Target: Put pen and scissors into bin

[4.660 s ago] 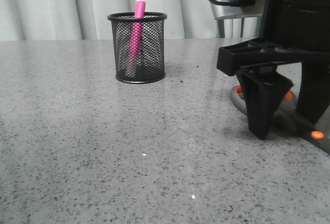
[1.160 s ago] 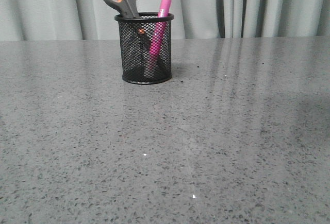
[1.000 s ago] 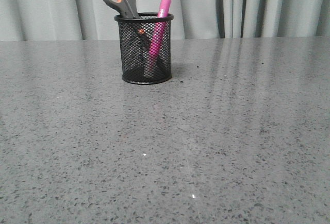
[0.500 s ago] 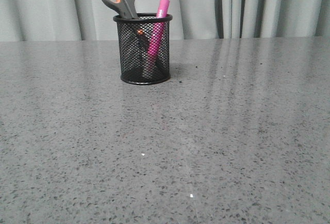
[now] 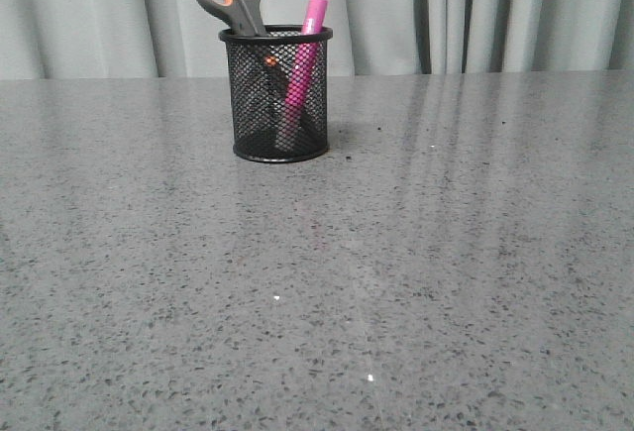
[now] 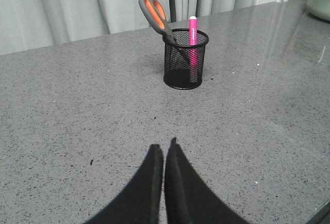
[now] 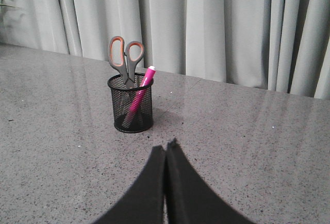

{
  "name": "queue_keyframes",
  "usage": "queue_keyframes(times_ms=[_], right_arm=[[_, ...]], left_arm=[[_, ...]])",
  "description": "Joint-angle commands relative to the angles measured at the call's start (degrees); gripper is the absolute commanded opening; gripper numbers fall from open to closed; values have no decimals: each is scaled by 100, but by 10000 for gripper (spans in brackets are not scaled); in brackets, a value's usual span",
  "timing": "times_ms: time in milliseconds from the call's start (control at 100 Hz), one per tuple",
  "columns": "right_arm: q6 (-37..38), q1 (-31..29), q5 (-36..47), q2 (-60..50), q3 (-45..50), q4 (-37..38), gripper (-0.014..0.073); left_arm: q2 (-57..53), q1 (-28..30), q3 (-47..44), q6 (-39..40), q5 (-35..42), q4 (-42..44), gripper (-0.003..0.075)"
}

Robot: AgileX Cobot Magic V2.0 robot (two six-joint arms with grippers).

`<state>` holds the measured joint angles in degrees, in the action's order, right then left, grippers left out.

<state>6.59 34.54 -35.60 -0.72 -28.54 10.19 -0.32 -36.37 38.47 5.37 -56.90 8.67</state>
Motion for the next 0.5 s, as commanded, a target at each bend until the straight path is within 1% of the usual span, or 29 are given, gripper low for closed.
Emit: queue_keyframes(times_ms=[0,70,140,190,270,320,360,430,490], right_arm=[[-70,-17,463,158,-116,33,-69],[-70,-17,463,158,-116,33,-69],[-70,-17,463,158,-116,33,-69],[-70,-17,463,158,-116,33,-69],[-70,-17,463,158,-116,33,-69],[-70,-17,463,158,-116,33,-69],[-70,-17,463,158,-116,33,-69],[-70,-17,463,158,-116,33,-69],[-70,-17,463,158,-116,33,-69]], left_arm=[[-121,-52,69,59,414,7,-19],[-97,-52,-30,19,461,43,-19],[-109,13,-232,-345,896,278,-19],[-109,101,-498,-720,1458,369,-19],[-109,346,-1156,-1372,2773,442,-19],[-109,563,-1587,-1410,3536,419,-19],[-109,774,-1950,-1410,4086,218,-19],[-109,1166,-2499,-1410,4707,-319,-19],[-97,1493,-2887,-1410,5045,-703,-19]])
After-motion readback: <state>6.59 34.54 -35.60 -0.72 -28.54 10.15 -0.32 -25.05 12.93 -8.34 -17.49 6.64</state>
